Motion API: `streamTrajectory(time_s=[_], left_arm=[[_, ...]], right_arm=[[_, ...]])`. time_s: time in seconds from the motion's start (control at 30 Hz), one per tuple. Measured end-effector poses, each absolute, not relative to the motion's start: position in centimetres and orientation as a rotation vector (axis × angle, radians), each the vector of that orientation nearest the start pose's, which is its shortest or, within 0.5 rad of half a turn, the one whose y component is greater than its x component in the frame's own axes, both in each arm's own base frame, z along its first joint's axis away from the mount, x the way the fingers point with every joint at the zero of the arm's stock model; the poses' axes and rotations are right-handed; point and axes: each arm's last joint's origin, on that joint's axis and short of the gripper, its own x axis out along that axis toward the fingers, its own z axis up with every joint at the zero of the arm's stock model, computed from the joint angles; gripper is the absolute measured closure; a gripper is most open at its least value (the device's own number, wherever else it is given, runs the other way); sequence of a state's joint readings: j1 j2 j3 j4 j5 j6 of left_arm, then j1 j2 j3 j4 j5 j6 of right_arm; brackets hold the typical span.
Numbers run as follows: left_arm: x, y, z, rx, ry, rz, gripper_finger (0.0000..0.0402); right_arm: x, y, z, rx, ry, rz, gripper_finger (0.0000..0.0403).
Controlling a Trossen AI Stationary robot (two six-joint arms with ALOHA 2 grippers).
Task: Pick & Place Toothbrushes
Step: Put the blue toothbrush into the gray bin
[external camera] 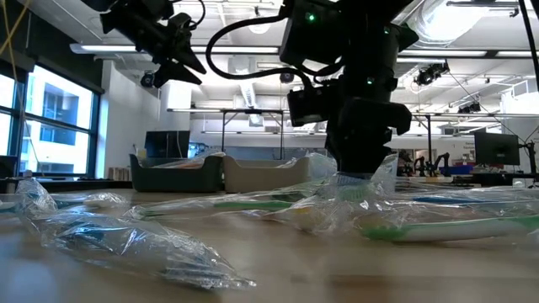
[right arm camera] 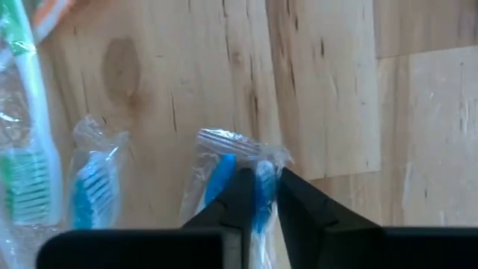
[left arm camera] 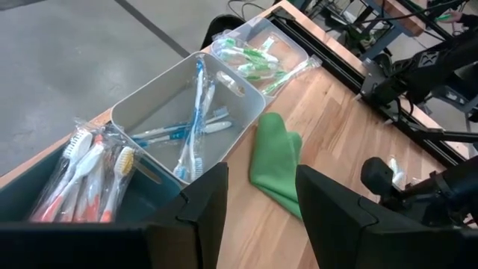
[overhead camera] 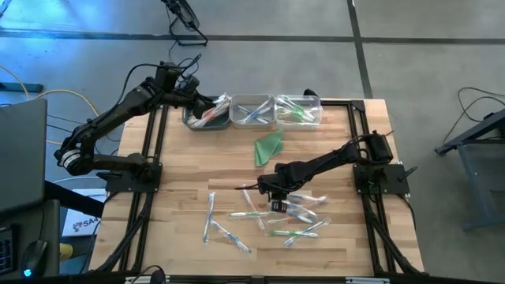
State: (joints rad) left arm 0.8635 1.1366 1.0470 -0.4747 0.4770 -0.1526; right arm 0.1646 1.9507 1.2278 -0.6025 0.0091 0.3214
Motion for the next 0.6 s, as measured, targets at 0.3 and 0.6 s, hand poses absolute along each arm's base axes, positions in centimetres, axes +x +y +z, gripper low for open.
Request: streamTrajectory(time_s=[0.3, 0.6], left_arm=[[16.4, 17.2, 33.1, -0.484, 0.421, 0.407, 0.0246], [16.4, 17.2, 33.1, -0.481, 0.421, 0.406, 0.0246]], right_arm=[[36.0, 6.2, 14.0, 0.21, 1.331, -0.011, 0.0378], [35.5, 4.6, 16.9, 0.199, 1.292, -0.084, 0.038]])
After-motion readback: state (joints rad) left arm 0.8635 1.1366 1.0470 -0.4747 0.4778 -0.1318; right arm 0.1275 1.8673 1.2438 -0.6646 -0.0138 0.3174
